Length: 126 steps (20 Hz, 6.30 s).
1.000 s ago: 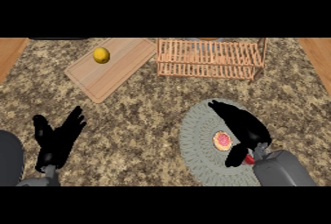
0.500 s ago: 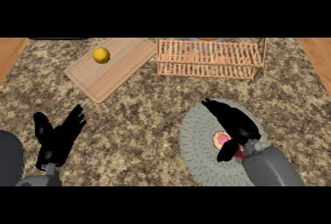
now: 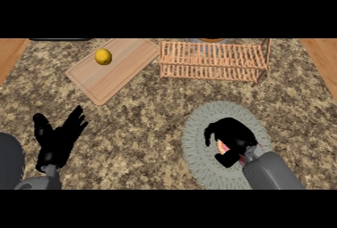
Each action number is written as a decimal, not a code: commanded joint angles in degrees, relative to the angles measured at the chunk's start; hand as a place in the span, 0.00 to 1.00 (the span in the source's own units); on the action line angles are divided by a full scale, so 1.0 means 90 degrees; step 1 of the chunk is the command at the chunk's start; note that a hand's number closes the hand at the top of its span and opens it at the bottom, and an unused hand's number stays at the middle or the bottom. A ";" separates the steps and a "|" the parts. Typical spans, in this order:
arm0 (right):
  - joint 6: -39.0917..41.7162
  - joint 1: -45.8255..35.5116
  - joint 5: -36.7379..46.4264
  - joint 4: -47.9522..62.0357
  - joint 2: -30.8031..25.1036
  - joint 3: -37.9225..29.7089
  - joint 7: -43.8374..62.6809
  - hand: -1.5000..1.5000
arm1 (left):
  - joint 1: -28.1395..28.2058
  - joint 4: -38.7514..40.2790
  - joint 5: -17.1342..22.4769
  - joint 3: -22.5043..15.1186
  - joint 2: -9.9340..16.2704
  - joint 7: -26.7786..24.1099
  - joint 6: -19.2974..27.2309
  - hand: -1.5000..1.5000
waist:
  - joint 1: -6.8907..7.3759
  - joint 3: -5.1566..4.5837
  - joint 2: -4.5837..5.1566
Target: Pick the cupcake from the placemat and place it in the tiered shelf
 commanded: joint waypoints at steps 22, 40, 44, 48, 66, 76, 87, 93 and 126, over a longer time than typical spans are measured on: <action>-0.2765 -0.2285 -0.0558 -0.2487 0.1420 0.1441 0.6271 1.00 | -0.0045 0.0014 -0.0036 0.0076 -0.0013 0.0212 -0.0096 0.50 | -0.0024 0.0022 -0.0001; -0.1156 -0.5685 -0.0632 -0.1930 0.1062 -0.1823 0.7221 1.00 | -0.0145 -0.0183 0.0024 0.0196 0.0044 0.0409 -0.0170 0.50 | 0.0022 0.0026 0.0051; -0.1252 -0.6315 -0.0771 -0.1007 0.0664 -0.2484 0.6720 1.00 | -0.0183 0.0373 -0.0259 0.0010 -0.0204 -0.0073 -0.0094 0.50 | 0.0027 0.0022 0.0074; -0.1084 -0.6267 -0.1028 -0.0614 0.0124 -0.2876 0.5970 1.00 | 0.0195 -0.0127 -0.0095 0.0087 -0.0146 0.0052 -0.0204 0.50 | 0.0036 0.0027 0.0062; -0.1701 -0.7224 -0.0912 0.2913 -0.0391 -0.3203 0.3763 1.00 | -0.0167 -0.0135 -0.0129 0.0098 -0.0234 0.0487 -0.0127 0.50 | 0.0098 0.0026 0.0091; -0.2784 -0.7408 -0.0716 0.4586 -0.0595 -0.3464 0.2248 1.00 | -0.0331 0.0204 -0.0262 0.0175 -0.0157 0.0227 -0.0185 0.50 | 0.0141 0.0025 0.0124; -0.2567 -0.7700 -0.0362 0.5111 -0.0563 -0.3145 0.2034 1.00 | 0.0033 -0.0180 -0.0151 0.0217 -0.0101 0.0254 -0.0371 0.50 | 0.0112 0.0026 0.0084; -0.3756 -0.7690 -0.1217 0.5039 -0.0529 -0.4277 0.2290 0.00 | -0.0172 -0.0307 -0.0384 -0.0012 -0.0397 0.0496 0.0013 0.50 | 0.0098 0.0032 0.0088; -0.3480 -0.5957 -0.3824 0.3414 -0.3195 -0.6641 0.2324 0.00 | 0.0254 -0.0084 -0.0195 0.0336 -0.0230 0.0128 -0.0292 0.50 | -0.0106 0.0037 0.0028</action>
